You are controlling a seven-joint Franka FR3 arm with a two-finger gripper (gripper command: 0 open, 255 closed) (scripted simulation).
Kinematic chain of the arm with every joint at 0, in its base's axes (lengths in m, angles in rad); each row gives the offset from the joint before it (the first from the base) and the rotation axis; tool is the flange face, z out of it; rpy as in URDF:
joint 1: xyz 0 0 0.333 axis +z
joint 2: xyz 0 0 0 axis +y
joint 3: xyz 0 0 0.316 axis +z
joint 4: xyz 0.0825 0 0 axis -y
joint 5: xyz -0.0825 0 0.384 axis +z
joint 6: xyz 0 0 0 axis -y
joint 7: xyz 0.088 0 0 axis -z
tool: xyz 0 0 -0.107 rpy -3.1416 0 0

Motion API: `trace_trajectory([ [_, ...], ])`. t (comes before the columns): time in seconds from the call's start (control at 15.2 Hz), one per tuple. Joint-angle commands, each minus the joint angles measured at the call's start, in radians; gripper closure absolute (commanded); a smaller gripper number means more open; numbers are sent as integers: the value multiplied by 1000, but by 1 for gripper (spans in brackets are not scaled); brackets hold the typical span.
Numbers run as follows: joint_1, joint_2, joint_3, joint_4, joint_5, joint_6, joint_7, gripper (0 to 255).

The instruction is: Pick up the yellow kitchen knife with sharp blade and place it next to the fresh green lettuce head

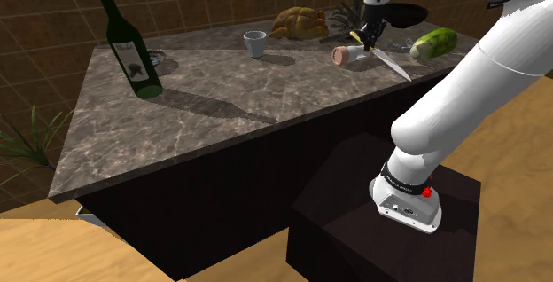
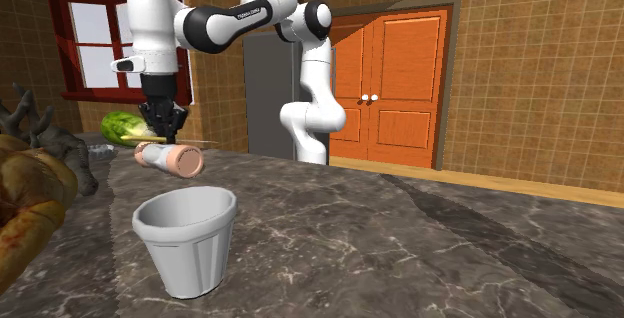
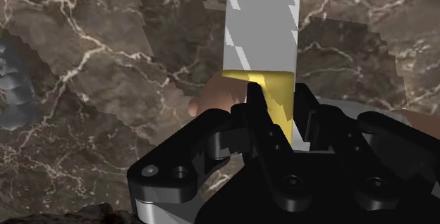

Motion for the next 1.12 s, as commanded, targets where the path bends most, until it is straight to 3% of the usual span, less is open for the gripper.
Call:
trace_trajectory([
  [0.0,2,78,-8,-21,8,5,-9,255],
  [0.07,4,78,-9,-21,8,4,-9,255],
  [0.13,1,84,-16,-7,9,-2,-21,0],
  [0.4,8,97,-8,16,17,-13,-11,0],
  [0.46,7,78,-12,-21,7,4,-9,0],
  [0.73,18,64,0,93,14,-123,-10,0],
  [1.06,18,64,0,93,14,-123,-10,0],
])
